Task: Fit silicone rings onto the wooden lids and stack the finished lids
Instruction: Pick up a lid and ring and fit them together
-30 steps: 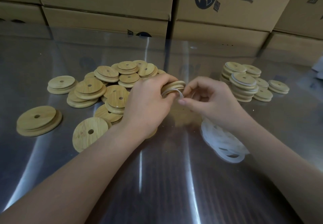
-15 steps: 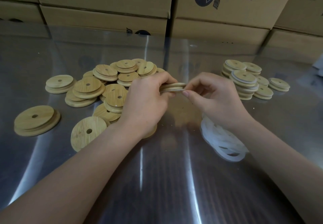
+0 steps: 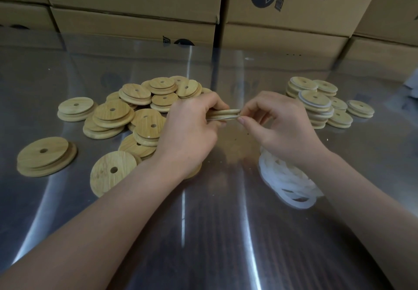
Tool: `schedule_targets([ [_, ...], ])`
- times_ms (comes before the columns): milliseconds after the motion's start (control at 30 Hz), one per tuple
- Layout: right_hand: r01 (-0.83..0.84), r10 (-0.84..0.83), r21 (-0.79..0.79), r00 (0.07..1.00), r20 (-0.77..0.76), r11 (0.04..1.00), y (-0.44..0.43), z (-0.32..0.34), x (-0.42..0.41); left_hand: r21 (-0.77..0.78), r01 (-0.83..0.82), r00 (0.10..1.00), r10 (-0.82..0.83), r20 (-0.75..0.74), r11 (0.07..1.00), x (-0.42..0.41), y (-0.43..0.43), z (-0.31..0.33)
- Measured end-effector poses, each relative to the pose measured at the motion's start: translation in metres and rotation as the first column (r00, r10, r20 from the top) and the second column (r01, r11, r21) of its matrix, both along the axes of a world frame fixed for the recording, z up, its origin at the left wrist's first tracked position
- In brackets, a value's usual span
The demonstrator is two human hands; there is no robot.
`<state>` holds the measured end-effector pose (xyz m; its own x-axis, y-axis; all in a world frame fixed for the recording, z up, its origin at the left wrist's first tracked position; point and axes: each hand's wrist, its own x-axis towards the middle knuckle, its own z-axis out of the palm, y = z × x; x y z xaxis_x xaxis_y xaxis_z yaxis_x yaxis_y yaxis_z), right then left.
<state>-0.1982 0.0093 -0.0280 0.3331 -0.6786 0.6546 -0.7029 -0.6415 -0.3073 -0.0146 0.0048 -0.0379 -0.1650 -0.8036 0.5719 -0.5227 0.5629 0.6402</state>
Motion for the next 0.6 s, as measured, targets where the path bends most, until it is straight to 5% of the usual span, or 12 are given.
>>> schedule_targets([
  [600,0.007,-0.014,0.033,0.975,0.220,0.999,-0.003,-0.014,0.007,0.216,0.123,0.950,-0.052,-0.307,0.969,-0.004,0.001,-0.001],
])
